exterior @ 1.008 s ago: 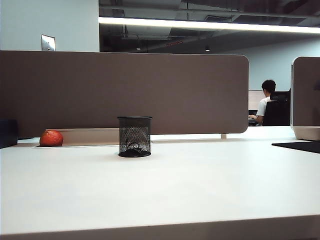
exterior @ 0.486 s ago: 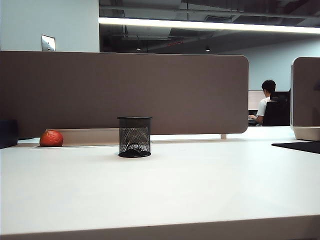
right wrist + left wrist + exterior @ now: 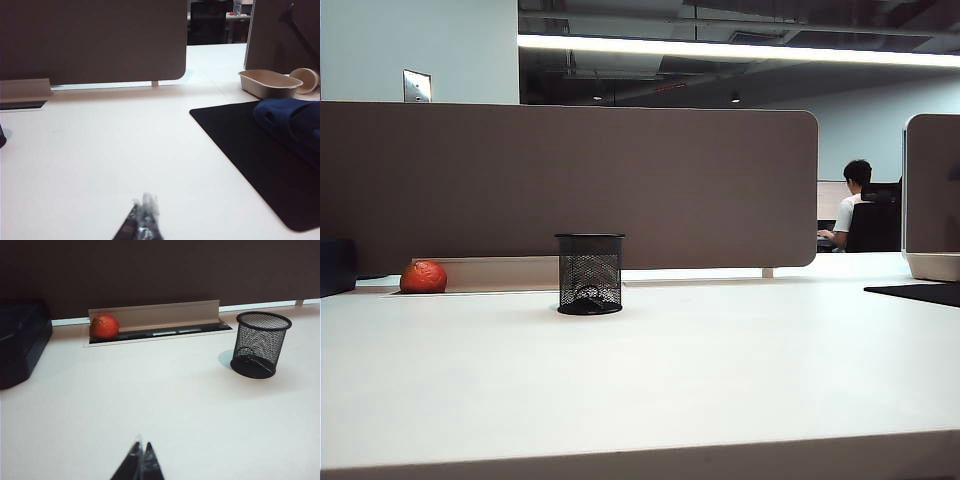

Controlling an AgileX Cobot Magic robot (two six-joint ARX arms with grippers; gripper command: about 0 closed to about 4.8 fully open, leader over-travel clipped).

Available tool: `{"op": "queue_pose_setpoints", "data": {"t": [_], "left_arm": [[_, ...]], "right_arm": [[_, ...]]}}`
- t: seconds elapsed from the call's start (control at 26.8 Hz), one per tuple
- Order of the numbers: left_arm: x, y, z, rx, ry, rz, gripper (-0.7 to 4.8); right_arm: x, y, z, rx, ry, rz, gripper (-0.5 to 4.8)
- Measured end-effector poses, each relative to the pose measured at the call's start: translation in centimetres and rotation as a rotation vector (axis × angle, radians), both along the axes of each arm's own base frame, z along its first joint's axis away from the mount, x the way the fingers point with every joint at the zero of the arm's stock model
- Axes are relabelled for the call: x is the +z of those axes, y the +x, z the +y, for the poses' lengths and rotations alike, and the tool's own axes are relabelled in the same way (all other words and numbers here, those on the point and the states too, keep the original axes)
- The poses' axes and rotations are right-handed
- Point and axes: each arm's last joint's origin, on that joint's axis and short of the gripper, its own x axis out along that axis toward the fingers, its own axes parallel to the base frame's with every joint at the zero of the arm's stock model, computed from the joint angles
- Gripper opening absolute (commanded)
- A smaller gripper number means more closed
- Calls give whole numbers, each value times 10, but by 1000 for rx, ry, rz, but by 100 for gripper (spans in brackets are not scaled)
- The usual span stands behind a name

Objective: Pick up a bunch of keys from the table, then put them into the black basket.

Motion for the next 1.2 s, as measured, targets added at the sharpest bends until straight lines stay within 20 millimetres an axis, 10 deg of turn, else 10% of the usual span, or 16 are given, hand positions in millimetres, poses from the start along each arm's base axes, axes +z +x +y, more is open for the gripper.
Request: {"op": "queue_pose_setpoints", "data": {"t": [1.2], "left_arm": [[0, 0, 0, 0, 0, 0, -5]], "right_arm": [[-20, 3, -1, -17, -28, 78, -5]]}}
